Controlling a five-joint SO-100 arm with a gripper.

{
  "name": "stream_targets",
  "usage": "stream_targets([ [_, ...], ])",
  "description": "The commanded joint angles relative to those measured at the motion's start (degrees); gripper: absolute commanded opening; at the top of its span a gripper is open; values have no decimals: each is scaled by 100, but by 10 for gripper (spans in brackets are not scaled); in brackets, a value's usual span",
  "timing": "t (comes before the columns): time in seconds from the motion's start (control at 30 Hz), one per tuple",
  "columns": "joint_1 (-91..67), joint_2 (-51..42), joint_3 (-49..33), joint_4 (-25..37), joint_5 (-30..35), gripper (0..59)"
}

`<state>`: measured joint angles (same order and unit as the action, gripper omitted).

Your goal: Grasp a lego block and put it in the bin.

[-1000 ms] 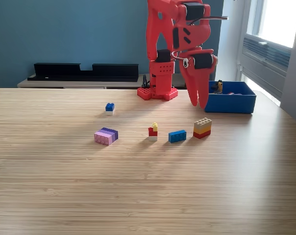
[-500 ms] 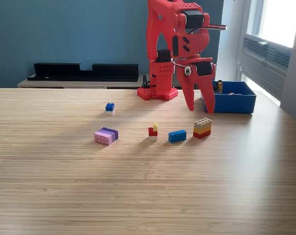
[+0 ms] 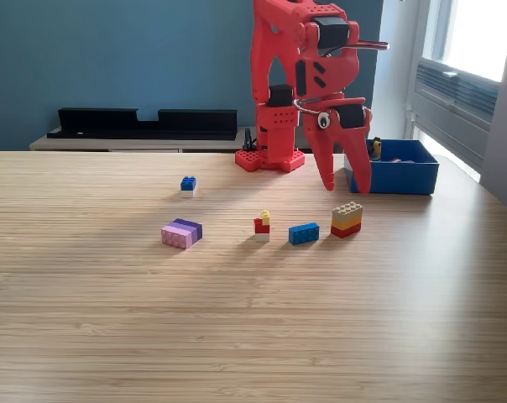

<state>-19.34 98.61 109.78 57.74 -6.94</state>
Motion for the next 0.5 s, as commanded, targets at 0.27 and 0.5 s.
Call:
stream_targets([
  [0.27, 114, -1318, -1187, -35, 88, 289],
  [0.5, 158, -1934, -1705, 97, 141, 263],
])
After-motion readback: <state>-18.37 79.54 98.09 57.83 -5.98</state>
